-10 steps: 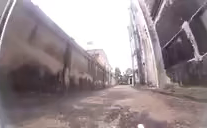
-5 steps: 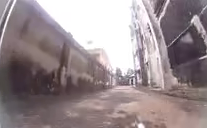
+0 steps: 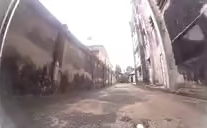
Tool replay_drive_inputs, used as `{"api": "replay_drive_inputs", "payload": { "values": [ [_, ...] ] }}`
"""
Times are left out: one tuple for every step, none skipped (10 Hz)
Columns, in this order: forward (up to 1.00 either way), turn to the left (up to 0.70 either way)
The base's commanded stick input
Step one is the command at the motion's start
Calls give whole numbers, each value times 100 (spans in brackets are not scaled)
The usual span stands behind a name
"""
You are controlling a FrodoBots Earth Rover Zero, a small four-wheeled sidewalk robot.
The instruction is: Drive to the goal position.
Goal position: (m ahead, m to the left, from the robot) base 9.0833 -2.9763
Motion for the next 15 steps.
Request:
{"api": "replay_drive_inputs", "payload": {
  "values": [
    [100, 0],
    [100, 0],
    [100, 0],
    [100, 0],
    [100, 0],
    [100, 0],
    [100, -5],
    [100, -17],
    [100, -30],
    [100, -40],
    [100, -40],
    [100, -40],
    [100, -40],
    [100, -40],
    [100, -40]
  ]
}}
